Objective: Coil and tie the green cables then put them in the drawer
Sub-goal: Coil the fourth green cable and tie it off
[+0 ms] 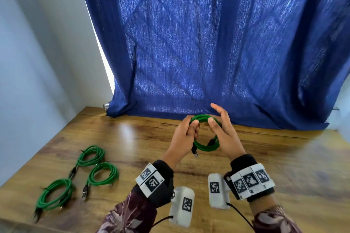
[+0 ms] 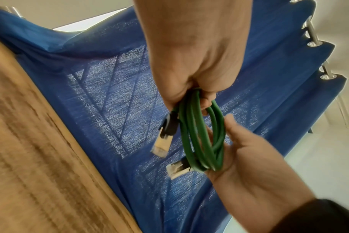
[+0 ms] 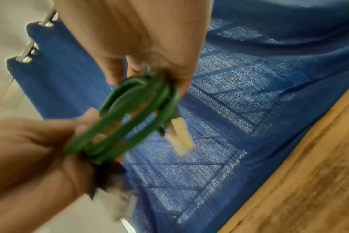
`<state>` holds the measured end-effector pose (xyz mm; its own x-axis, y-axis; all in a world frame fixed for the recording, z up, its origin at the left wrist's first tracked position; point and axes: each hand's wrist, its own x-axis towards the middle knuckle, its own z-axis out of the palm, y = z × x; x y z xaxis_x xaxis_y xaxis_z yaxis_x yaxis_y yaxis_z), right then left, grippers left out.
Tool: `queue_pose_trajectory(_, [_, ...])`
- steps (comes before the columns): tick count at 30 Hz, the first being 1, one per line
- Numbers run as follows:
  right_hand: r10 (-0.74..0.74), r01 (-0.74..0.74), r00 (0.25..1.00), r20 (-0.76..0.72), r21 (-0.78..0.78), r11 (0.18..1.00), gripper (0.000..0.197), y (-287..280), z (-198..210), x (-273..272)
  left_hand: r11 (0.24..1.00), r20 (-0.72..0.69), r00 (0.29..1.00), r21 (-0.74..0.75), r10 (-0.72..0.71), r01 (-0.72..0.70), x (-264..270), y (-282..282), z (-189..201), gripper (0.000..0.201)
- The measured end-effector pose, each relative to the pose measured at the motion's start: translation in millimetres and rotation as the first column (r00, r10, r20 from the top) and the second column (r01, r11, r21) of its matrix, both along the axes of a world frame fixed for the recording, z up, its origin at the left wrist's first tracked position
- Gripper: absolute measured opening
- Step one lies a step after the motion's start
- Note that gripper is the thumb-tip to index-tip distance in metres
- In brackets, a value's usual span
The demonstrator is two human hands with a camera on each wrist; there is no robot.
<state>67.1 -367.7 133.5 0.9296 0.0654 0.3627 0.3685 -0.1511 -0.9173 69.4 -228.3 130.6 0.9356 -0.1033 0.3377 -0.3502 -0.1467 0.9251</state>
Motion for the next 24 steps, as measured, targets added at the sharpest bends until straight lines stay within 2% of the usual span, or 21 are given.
queue_pose_trajectory(3, [-0.140,0.142,0.971,0.195,0.004,0.990,0.015,1,-6,1,0.999,-0.023,1.000,-0.039,-0.020,0.019,1,-1,0,0.021])
queue_pose_trajectory(5, [-0.184,0.184,0.956,0.229,0.022,0.983,0.014,-2,-12,2,0.995,-0.071,0.995,-0.068,-0.071,0.066,0,-1,-1,0.020])
queue_pose_trajectory(8, [-0.160,0.158,0.969,0.190,0.027,0.987,0.008,-8,-14,5,0.987,-0.123,0.981,-0.077,-0.149,0.141,1,2,-2,0.032])
queue_pose_trajectory(10, [-0.133,0.141,0.972,0.193,-0.030,0.990,0.014,-13,-14,5,0.987,-0.132,0.978,-0.005,-0.159,0.160,3,6,1,0.034])
queue_pose_trajectory(13, [-0.083,0.100,0.984,0.158,-0.101,0.990,0.012,-21,-13,4,0.972,-0.170,0.970,0.127,-0.174,0.197,7,10,3,0.028])
queue_pose_trajectory(17, [-0.043,0.056,0.994,0.104,-0.130,0.990,0.016,-28,-14,4,0.949,-0.303,0.909,0.044,-0.285,0.312,6,9,4,0.028])
queue_pose_trajectory(19, [-0.049,0.061,0.995,0.088,-0.149,0.987,0.017,-33,-15,4,0.952,-0.299,0.915,0.059,-0.269,0.299,4,4,1,0.027])
queue_pose_trajectory(22, [-0.075,0.082,0.996,0.042,-0.188,0.979,0.014,-39,-19,5,0.972,-0.268,0.948,0.108,-0.173,0.208,5,-8,-5,0.025])
queue_pose_trajectory(24, [-0.113,0.111,0.994,-0.004,-0.177,0.978,0.013,-44,-23,4,0.982,-0.293,0.946,0.086,-0.136,0.167,6,-17,-11,0.026])
